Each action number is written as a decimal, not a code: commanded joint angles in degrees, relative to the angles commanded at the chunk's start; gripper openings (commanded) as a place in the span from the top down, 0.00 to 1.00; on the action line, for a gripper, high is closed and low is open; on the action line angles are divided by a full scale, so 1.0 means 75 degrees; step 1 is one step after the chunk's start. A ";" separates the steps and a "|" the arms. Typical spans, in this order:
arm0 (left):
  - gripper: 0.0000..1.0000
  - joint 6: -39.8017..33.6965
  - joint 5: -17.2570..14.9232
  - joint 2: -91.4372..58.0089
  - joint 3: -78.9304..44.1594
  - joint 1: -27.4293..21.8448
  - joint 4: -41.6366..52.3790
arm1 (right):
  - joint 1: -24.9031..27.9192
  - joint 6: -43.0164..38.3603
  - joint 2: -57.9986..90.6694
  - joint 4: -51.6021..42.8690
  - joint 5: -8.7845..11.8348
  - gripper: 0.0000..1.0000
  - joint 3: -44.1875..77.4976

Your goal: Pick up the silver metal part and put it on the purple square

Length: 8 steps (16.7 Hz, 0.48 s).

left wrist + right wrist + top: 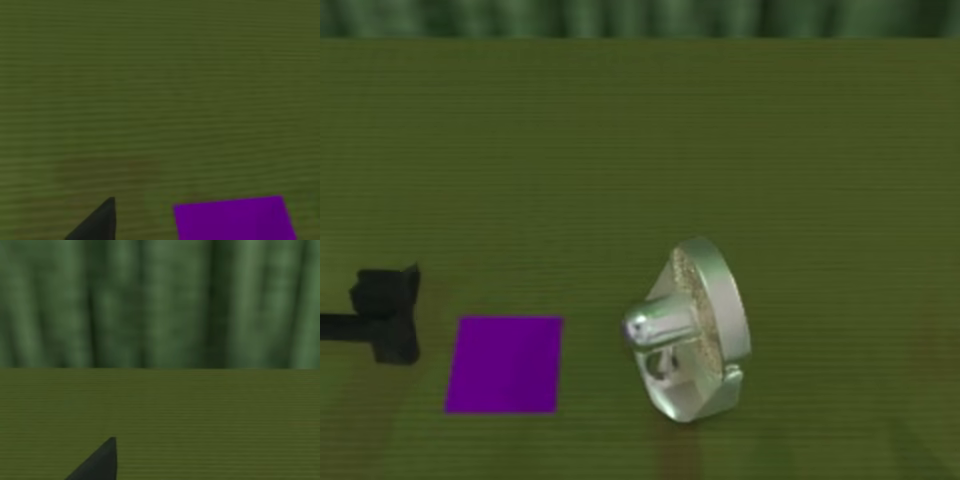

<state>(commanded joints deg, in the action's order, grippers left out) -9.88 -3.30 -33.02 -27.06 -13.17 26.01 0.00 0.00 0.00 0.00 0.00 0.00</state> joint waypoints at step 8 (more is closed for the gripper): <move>0.00 -0.2730 -0.0133 -0.5604 -0.5374 -0.2245 0.4341 | 0.0000 0.0000 0.0000 0.0000 0.0000 0.00 0.0000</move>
<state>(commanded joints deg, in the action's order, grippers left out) -30.36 -4.30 -75.05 -67.36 -30.01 58.56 0.00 0.00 0.00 0.00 0.00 0.00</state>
